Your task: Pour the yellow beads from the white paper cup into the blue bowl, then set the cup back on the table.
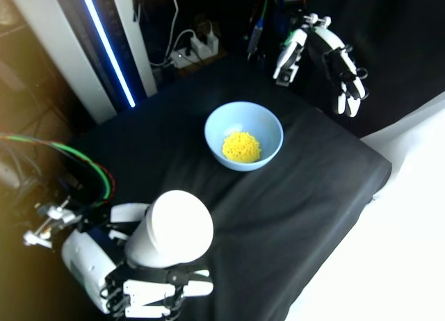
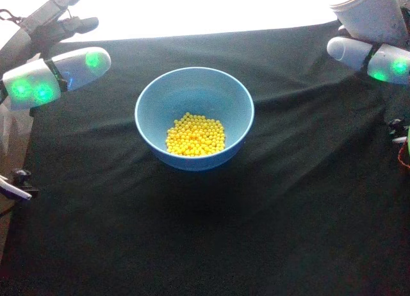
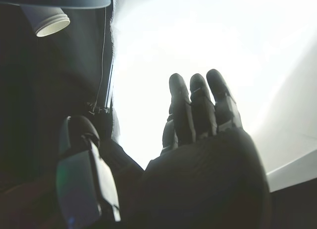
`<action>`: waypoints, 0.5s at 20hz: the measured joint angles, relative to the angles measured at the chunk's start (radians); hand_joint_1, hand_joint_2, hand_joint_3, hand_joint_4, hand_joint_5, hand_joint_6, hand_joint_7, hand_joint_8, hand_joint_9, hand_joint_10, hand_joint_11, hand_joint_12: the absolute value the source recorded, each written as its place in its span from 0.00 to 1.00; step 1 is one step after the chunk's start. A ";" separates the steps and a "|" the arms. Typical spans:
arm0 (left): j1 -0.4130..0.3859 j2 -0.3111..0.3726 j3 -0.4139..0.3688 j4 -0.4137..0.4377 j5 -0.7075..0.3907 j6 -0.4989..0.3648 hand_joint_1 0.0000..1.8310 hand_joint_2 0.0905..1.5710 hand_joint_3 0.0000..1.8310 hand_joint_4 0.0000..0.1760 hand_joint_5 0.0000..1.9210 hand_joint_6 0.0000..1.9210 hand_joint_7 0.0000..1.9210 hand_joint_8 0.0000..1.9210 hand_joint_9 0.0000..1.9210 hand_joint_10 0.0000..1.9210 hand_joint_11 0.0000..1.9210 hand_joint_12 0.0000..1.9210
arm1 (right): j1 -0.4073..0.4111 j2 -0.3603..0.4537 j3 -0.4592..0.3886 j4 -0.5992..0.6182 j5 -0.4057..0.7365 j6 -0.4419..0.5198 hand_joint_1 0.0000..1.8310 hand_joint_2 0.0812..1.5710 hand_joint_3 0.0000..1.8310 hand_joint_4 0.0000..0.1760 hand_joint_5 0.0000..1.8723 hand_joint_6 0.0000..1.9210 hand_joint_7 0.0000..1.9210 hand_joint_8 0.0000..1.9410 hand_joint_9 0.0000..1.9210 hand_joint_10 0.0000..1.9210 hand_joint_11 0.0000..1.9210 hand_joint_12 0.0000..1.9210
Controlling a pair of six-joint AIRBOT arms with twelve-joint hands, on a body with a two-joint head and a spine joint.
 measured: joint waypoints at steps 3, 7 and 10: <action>0.000 0.000 0.000 0.000 0.000 0.000 0.27 0.54 0.00 0.00 0.08 0.00 0.28 0.00 0.19 0.00 0.00 0.40 | 0.000 0.000 0.001 -0.006 -0.003 0.000 0.59 0.53 0.00 0.00 0.29 0.00 0.52 0.00 0.58 0.00 0.41 0.47; 0.000 0.000 0.000 0.001 0.000 0.000 0.27 0.56 0.00 0.00 0.07 0.00 0.28 0.00 0.19 0.00 0.00 0.39 | 0.000 0.000 0.001 -0.006 -0.005 0.000 0.57 0.53 0.00 0.00 0.29 0.00 0.52 0.00 0.59 0.00 0.42 0.46; 0.000 -0.001 0.000 0.001 0.001 0.000 0.27 0.55 0.00 0.00 0.08 0.00 0.28 0.00 0.19 0.00 0.00 0.40 | 0.000 0.000 0.001 -0.006 -0.005 0.000 0.55 0.53 0.00 0.02 0.30 0.00 0.50 0.00 0.56 0.00 0.38 0.48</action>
